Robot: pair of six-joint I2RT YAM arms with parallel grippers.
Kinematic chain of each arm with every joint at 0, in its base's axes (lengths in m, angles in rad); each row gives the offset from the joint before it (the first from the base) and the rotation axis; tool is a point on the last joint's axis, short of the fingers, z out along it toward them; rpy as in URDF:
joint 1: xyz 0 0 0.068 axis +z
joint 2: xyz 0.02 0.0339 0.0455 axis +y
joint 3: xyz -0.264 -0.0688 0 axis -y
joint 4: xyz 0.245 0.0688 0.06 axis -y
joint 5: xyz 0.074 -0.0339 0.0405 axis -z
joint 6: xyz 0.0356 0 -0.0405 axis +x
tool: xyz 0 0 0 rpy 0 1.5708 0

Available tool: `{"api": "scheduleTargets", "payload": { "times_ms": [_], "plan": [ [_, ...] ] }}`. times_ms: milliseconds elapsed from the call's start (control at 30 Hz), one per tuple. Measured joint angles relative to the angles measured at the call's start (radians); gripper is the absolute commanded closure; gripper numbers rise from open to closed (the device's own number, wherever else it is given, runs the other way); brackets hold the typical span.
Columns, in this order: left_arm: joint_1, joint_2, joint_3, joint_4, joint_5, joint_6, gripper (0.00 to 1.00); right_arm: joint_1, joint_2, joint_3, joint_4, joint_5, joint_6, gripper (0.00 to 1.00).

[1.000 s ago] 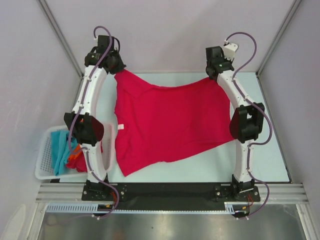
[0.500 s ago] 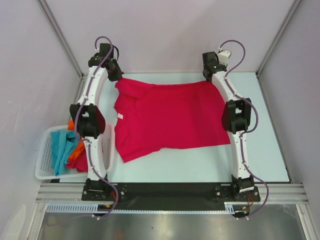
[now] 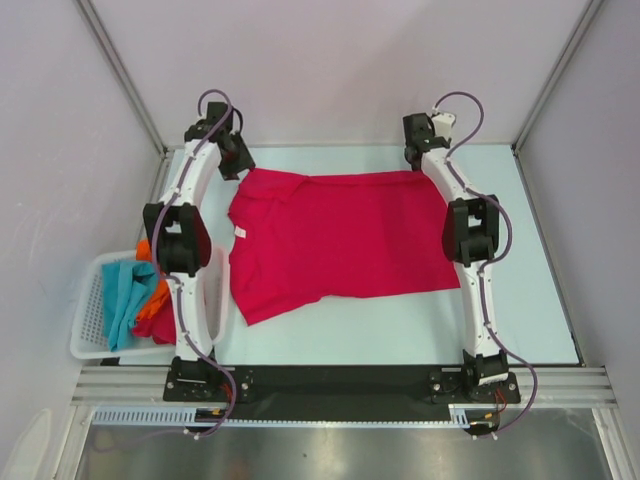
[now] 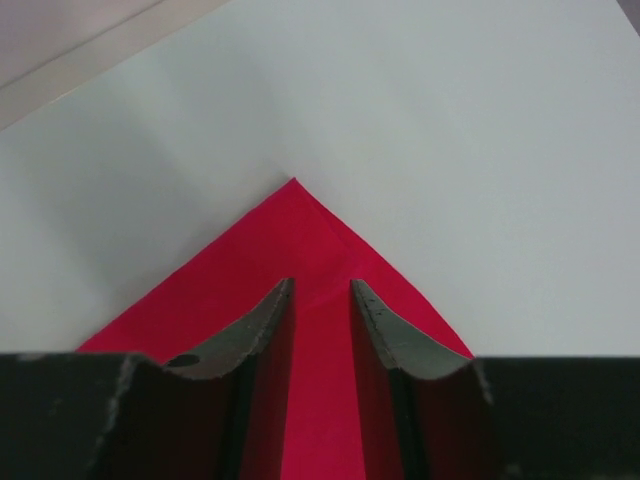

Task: Fold and stack the t-shirts
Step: Flatten out the tshirt

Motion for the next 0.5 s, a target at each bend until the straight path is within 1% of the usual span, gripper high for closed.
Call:
{"api": "scheduleTargets", "payload": {
  "times_ms": [33, 100, 233, 367, 500],
  "plan": [
    [0.0, -0.006, -0.018, 0.001, 0.001, 0.0, 0.5, 0.003, -0.003, -0.006, 0.002, 0.0, 0.0, 0.68],
    [-0.005, -0.043, -0.106, 0.022, 0.003, 0.0, 0.5, 0.012, -0.029, -0.059, 0.014, 0.001, 0.0, 0.69],
    [-0.024, -0.199, -0.375, 0.062, 0.004, 0.0, 0.5, 0.045, -0.164, -0.293, 0.037, 0.001, 0.01, 0.69],
    [-0.086, -0.401, -0.628, 0.124, 0.005, -0.001, 0.5, 0.079, -0.351, -0.575, 0.058, -0.046, 0.059, 0.71],
    [-0.156, -0.566, -0.822, 0.188, 0.021, -0.008, 0.5, 0.105, -0.501, -0.801, 0.092, -0.085, 0.109, 0.72]
  ]
}}
